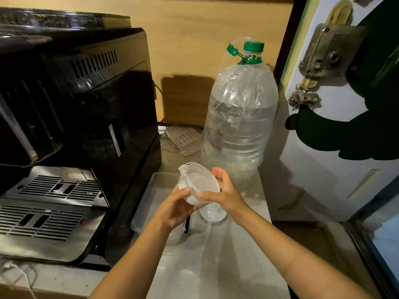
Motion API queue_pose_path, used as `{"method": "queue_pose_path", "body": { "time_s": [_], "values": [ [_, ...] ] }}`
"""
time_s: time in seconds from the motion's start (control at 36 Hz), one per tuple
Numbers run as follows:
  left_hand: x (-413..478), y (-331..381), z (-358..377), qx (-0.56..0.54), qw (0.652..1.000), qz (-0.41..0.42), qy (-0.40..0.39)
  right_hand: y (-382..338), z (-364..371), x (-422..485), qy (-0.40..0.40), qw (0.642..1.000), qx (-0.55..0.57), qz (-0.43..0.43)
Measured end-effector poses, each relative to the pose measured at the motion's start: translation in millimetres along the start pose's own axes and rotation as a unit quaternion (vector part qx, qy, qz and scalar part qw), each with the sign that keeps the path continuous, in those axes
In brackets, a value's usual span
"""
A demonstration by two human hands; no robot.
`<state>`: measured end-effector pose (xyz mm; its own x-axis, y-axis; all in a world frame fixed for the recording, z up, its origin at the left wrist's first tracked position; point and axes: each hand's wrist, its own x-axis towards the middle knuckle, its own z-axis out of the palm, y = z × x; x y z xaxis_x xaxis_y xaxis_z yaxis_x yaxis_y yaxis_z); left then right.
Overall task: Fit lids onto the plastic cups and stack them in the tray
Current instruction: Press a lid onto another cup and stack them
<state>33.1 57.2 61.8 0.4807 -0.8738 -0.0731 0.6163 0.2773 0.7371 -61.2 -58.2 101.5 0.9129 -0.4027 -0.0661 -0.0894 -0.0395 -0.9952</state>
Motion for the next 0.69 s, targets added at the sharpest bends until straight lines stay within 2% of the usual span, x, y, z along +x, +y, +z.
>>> {"method": "queue_pose_path", "body": {
  "time_s": [0.22, 0.42, 0.69],
  "values": [
    [-0.9, 1.1, 1.8, 0.02, 1.0, -0.001, -0.005, -3.2, -5.0, 4.2, -0.041, 0.991, -0.107, 0.065],
    [-3.1, 0.6, 5.7, 0.04, 0.999, -0.003, -0.018, -13.8, -8.9, 8.9, -0.068, 0.976, -0.193, 0.078],
    [-4.8, -1.3, 4.9, 0.049, 0.999, -0.011, -0.016, -21.2, -12.0, 7.4, -0.075, 0.967, -0.23, 0.087]
  ]
}}
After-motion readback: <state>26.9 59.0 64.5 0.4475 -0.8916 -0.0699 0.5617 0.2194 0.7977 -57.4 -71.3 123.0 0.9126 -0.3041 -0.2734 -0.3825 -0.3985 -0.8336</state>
